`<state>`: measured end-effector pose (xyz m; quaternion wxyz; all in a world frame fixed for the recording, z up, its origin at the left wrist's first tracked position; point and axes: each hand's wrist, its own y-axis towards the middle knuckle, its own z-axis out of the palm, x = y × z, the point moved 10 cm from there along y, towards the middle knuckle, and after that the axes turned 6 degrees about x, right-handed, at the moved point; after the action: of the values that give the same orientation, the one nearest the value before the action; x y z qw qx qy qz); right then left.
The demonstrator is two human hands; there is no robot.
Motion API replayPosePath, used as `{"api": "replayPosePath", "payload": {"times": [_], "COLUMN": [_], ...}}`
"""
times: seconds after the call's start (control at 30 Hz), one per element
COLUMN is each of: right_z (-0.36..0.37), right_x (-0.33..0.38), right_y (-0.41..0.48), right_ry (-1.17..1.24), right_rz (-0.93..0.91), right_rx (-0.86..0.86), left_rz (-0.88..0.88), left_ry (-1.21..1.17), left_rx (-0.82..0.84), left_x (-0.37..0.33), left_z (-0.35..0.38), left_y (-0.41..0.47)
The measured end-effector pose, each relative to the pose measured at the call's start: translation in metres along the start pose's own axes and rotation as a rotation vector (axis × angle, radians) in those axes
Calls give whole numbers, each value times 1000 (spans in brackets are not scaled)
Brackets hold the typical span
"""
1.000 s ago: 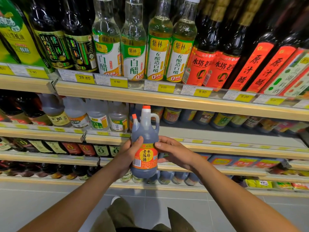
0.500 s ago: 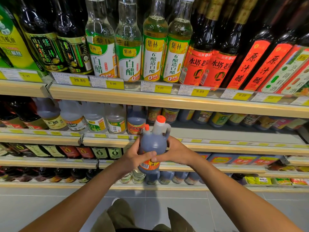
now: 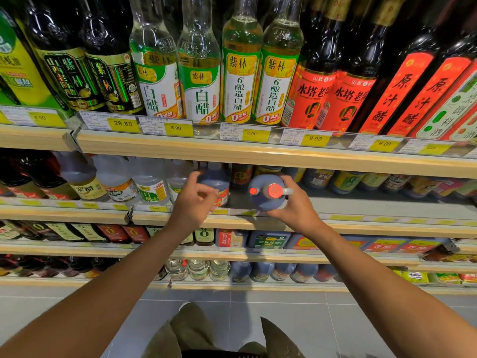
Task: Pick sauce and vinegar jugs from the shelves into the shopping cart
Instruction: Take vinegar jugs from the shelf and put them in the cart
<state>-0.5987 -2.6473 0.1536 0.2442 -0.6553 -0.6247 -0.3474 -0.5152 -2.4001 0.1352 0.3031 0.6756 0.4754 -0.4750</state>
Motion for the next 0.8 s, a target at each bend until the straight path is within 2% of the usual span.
{"api": "replayPosePath", "payload": {"times": [0.17, 0.37, 0.5, 0.7, 0.8], "right_z": [-3, 13, 24, 27, 28], "right_x": [-20, -45, -62, -77, -78], "right_y": [18, 32, 34, 41, 46], "right_ry": [-102, -14, 52, 65, 81], "right_rz": [44, 192, 299, 408, 426], "right_rx": [-24, 16, 29, -25, 44], "left_rz": [-84, -229, -245, -229, -214], "left_ry": [195, 287, 321, 577, 582], "left_rx": [26, 137, 204, 248, 270], "left_x": [-17, -12, -8, -8, -5], "left_z": [-9, -8, -9, -10, -9], "left_y": [25, 48, 55, 67, 70]}}
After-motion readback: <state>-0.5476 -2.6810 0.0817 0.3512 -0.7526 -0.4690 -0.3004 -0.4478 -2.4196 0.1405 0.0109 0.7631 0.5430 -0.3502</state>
